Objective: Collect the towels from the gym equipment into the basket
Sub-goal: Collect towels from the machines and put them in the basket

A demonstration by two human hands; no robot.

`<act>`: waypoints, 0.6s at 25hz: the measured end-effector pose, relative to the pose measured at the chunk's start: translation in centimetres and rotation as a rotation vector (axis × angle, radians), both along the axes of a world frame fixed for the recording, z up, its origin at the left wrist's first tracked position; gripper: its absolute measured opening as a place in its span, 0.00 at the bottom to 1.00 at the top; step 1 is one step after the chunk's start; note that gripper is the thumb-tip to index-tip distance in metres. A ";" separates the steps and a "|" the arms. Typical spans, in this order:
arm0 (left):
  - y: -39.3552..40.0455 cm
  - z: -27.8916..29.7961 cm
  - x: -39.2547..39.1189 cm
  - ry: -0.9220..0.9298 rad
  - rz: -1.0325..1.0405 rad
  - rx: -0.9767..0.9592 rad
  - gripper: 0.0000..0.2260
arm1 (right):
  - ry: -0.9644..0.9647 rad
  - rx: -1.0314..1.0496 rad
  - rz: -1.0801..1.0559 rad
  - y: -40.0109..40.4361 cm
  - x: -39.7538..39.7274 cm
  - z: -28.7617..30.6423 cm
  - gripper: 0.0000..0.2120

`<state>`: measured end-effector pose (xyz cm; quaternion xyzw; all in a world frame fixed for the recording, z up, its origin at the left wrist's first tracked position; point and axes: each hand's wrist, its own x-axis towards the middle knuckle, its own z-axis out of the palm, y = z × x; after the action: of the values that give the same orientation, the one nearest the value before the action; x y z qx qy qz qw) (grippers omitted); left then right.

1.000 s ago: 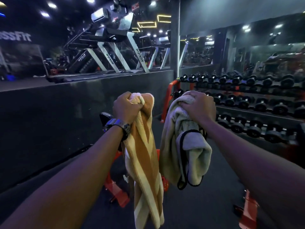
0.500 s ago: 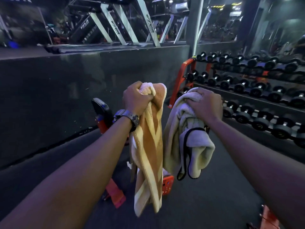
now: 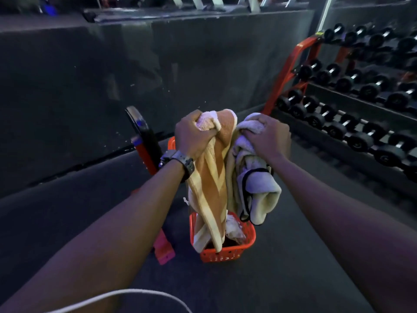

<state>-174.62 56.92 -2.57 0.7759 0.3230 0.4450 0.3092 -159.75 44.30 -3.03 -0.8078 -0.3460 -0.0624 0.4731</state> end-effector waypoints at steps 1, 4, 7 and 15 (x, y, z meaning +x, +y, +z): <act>1.2 -1.3 1.1 -0.001 0.000 -0.026 0.17 | 0.016 -0.020 0.009 1.7 0.9 -1.2 0.11; 4.8 -6.1 3.8 0.024 -0.009 -0.104 0.13 | 0.052 -0.089 0.014 5.8 3.1 -5.8 0.11; 8.5 -12.9 6.4 0.083 -0.042 -0.178 0.14 | 0.072 -0.194 -0.012 9.4 5.6 -12.4 0.13; 13.7 -37.6 11.9 0.324 -0.174 -0.400 0.13 | 0.235 -0.446 0.009 13.9 10.9 -38.0 0.13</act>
<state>-162.77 70.65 -40.21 0.7853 0.3819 0.2143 0.4377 -148.81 58.22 -41.08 -0.8924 -0.2974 0.1118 0.3205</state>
